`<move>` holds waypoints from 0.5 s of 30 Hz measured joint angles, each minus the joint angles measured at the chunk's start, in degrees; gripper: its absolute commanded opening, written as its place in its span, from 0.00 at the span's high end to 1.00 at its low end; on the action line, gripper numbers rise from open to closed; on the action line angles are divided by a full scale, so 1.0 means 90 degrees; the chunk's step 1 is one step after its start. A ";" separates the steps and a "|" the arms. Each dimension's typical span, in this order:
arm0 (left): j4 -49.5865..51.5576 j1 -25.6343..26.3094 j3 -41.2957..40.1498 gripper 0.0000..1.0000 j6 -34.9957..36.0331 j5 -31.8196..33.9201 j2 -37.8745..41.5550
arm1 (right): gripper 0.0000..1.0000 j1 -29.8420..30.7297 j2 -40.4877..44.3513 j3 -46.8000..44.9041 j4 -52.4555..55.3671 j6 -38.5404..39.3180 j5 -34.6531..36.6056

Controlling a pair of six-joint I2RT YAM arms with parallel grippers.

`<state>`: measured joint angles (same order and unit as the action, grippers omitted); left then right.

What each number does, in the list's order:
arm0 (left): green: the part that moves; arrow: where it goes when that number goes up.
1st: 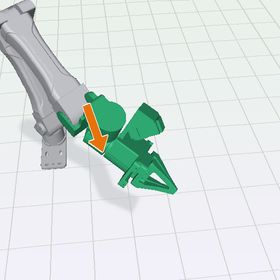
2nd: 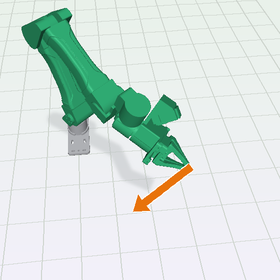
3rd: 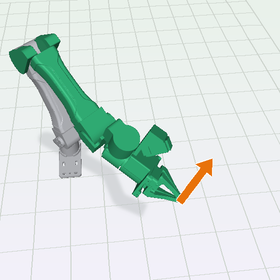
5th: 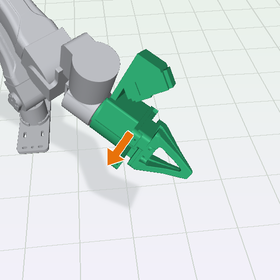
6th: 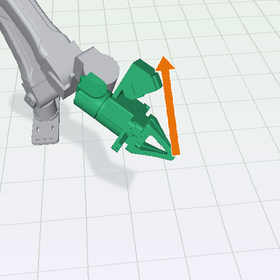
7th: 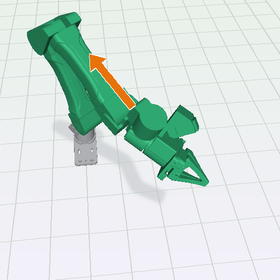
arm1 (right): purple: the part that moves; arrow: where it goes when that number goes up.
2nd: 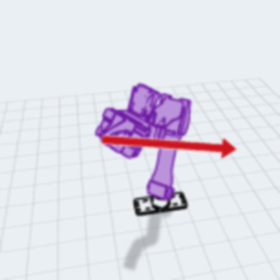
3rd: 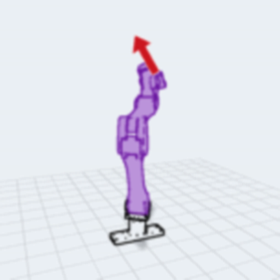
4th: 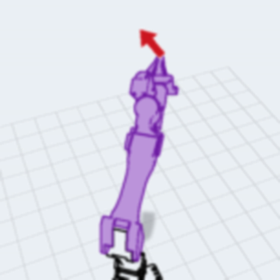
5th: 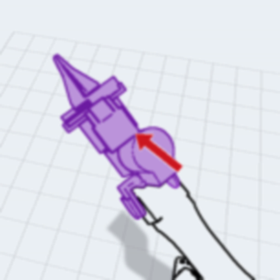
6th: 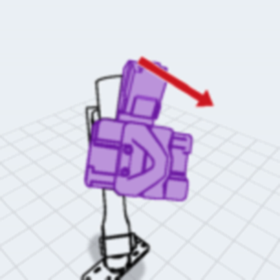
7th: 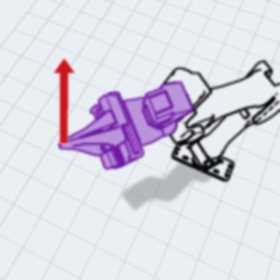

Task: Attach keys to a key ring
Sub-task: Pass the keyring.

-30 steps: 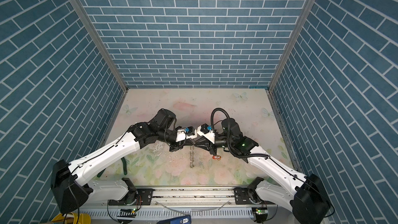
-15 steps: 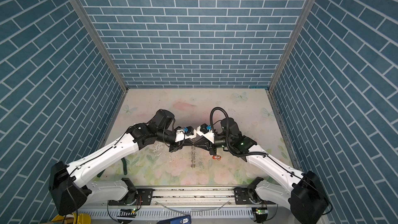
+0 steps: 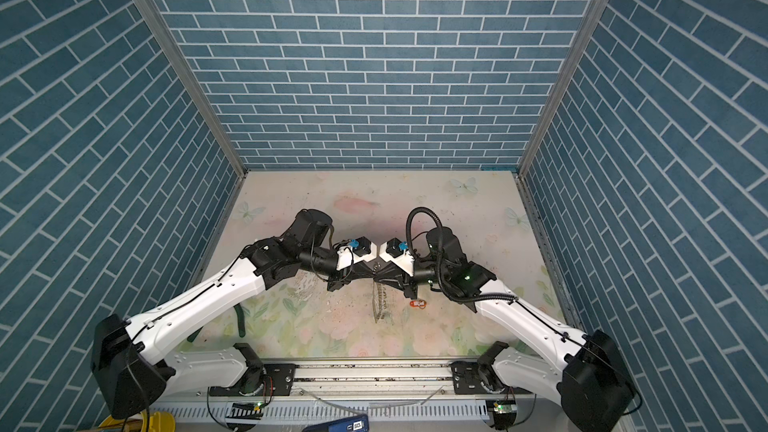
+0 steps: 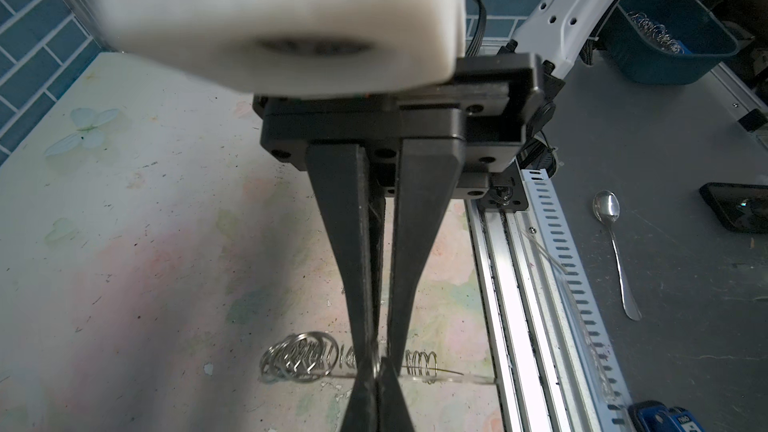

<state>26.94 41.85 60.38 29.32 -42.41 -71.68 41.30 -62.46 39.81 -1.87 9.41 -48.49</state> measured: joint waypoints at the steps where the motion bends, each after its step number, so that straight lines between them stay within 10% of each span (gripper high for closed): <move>1: -0.0019 -0.0002 0.0000 1.00 -0.0012 -0.0024 0.0000 | 0.92 0.0000 0.0029 -0.0002 0.0005 -0.0002 0.0010; 15: -0.2064 -0.0061 -0.1299 0.72 -0.1030 0.0029 0.0554 | 1.00 -0.0233 0.0709 -0.0595 -0.0648 -0.0245 0.0265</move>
<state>8.36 41.30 48.69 20.05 -42.15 -66.70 39.20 -56.07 34.46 -7.70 7.20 -46.11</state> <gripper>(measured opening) 0.275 0.043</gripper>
